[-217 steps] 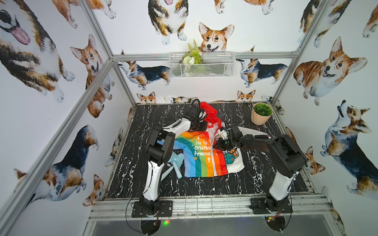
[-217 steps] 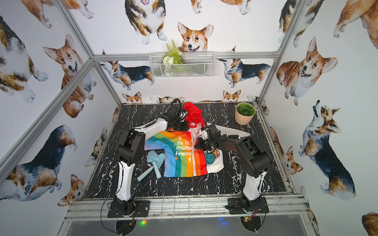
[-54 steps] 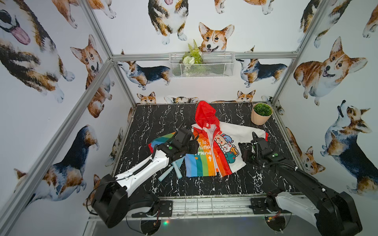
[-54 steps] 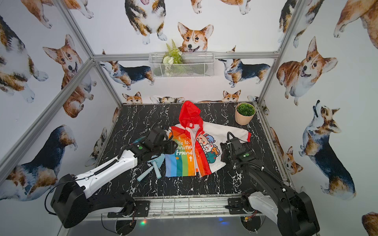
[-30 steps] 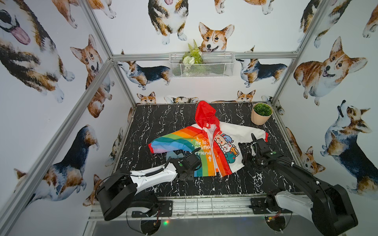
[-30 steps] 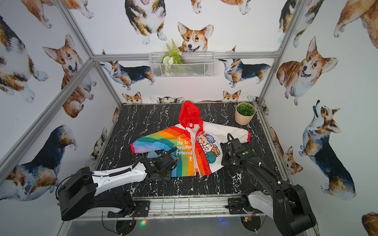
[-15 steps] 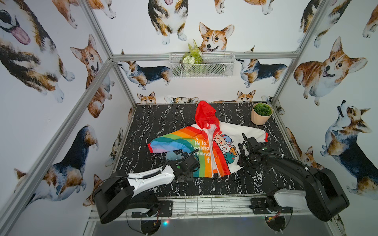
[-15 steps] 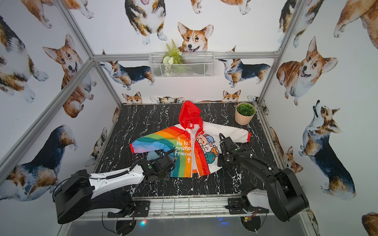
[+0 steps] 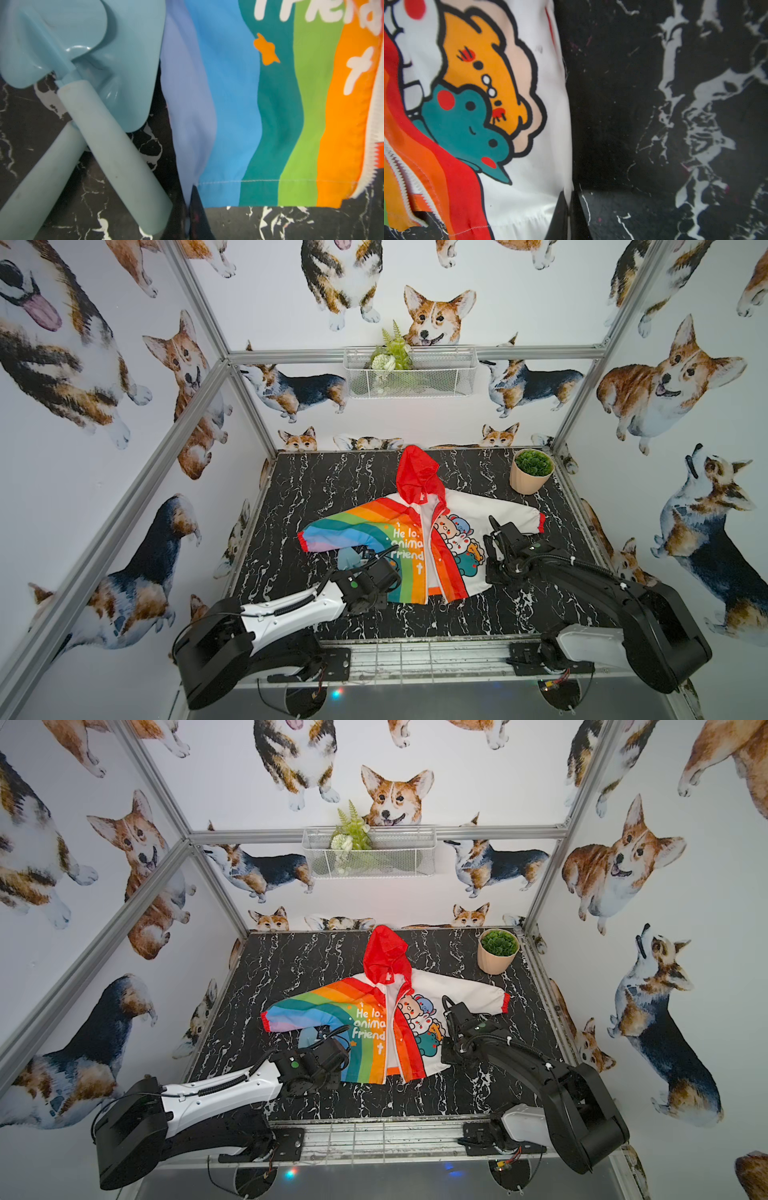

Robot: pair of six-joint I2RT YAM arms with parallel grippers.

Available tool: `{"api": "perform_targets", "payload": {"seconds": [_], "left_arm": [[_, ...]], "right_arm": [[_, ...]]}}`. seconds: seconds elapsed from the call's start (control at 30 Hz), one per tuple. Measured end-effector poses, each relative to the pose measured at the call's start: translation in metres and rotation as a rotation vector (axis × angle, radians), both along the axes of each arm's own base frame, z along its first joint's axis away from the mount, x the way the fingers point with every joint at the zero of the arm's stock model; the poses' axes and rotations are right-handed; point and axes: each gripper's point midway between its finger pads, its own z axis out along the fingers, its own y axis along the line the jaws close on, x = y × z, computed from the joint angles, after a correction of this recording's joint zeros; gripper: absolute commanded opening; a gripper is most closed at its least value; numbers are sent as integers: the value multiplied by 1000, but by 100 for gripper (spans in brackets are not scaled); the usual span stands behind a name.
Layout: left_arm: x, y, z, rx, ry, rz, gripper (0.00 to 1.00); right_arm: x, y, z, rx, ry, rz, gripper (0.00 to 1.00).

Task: Unzip the jacket
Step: Smooth out the jacket at the center of the board.

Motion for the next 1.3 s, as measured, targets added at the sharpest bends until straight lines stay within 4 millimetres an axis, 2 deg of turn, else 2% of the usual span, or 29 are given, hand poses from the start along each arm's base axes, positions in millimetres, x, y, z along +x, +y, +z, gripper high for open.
{"api": "perform_targets", "payload": {"seconds": [0.1, 0.17, 0.23, 0.3, 0.4, 0.5, 0.53, 0.63, 0.8, 0.87, 1.0, 1.17, 1.3], "left_arm": [[3, 1, 11, -13, -27, 5, 69], [7, -1, 21, -27, -56, 2, 76], [14, -1, 37, -49, -100, -2, 80], [26, 4, 53, -67, -149, 19, 80], [51, 30, 75, -78, -219, 103, 80], [77, 78, 85, -78, -258, 265, 81], [85, 94, 87, -80, -262, 316, 83], [99, 136, 82, -66, -254, 458, 84], [114, 185, 54, -84, -190, 630, 77], [120, 195, 44, -88, -169, 665, 77], [137, 200, 34, -84, -153, 679, 75], [164, 211, 33, -49, -163, 700, 64], [181, 224, 32, -12, -162, 715, 63]], "right_arm": [[-6, -2, 0, -6, 17, -2, 45], [-6, -3, 6, -4, 10, -3, 58], [2, -2, 22, 15, -57, -8, 62], [12, -4, 40, 33, -137, -27, 62], [35, -18, 63, 58, -245, -116, 62], [56, -33, 78, 87, -305, -220, 62], [66, -38, 85, 94, -329, -252, 67], [89, -41, 102, 109, -372, -285, 67], [119, -41, 116, 116, -406, -307, 66], [125, -41, 116, 112, -406, -307, 65], [130, -40, 107, 92, -386, -286, 64], [131, -40, 95, 70, -356, -267, 64], [132, -42, 92, 60, -354, -266, 64]]}}
